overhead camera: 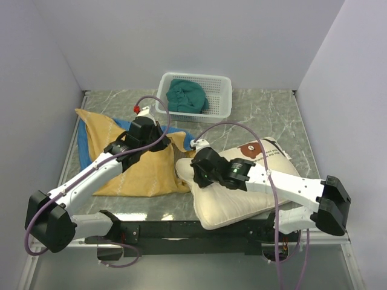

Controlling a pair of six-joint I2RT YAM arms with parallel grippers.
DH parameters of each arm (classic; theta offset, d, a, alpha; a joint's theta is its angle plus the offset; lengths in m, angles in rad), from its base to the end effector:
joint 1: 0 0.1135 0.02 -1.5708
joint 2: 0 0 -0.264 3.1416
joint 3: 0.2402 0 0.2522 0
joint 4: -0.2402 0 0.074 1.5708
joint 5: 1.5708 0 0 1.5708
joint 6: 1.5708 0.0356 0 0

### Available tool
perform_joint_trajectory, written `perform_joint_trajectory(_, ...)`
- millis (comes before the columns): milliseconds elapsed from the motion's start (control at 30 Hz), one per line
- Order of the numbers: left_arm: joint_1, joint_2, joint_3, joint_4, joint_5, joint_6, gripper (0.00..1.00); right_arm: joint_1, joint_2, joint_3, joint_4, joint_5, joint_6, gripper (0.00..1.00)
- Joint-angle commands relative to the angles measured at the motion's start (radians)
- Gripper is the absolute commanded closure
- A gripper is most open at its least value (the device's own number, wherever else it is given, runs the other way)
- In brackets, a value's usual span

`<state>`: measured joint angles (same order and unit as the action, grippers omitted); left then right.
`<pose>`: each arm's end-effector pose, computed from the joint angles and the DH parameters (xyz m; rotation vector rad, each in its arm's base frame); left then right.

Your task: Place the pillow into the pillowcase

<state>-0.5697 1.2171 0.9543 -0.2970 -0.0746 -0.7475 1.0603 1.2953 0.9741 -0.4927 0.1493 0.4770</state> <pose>0.2317 -0.1453 0.2973 -0.2416 2.1963 -0.6831 0.1388 0.2370 0.2678 -0.6331 2.3616 0.5441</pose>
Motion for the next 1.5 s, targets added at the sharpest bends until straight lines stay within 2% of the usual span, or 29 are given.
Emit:
perform_joint_trajectory(0,0.004,-0.053,0.04,0.033,0.045,0.031,0.99,0.001,0.073,0.069,0.059,-0.027,-0.02,1.0)
perform_joint_trajectory(233,-0.01,-0.102,-0.003,0.013,0.134,0.069,0.99,-0.068,0.19,0.241,-0.016,-0.01,-0.067,1.0)
perform_joint_trajectory(467,-0.096,-0.156,-0.086,0.001,0.197,0.125,0.99,-0.166,0.255,0.418,-0.086,-0.014,-0.124,1.0)
perform_joint_trajectory(633,-0.131,-0.188,-0.111,-0.017,0.214,0.155,0.99,-0.215,0.314,0.477,-0.087,-0.014,-0.136,1.0)
perform_joint_trajectory(867,-0.131,-0.226,-0.069,-0.042,0.259,0.151,0.98,-0.212,0.352,0.428,-0.009,0.061,-0.078,1.0)
perform_joint_trajectory(1133,-0.131,-0.22,-0.02,-0.031,0.368,0.135,0.95,-0.234,0.343,0.295,0.21,0.303,0.084,1.0)
perform_joint_trajectory(1300,-0.131,-0.148,-0.023,0.018,0.447,0.111,0.97,-0.233,0.338,0.244,0.345,0.358,0.135,1.0)
perform_joint_trajectory(1367,-0.131,-0.126,-0.016,0.022,0.492,0.12,0.99,-0.237,0.331,0.229,0.361,0.398,0.146,1.0)
perform_joint_trajectory(1467,-0.136,-0.151,-0.011,-0.002,0.526,0.146,0.99,-0.263,0.337,0.236,0.364,0.371,0.15,1.0)
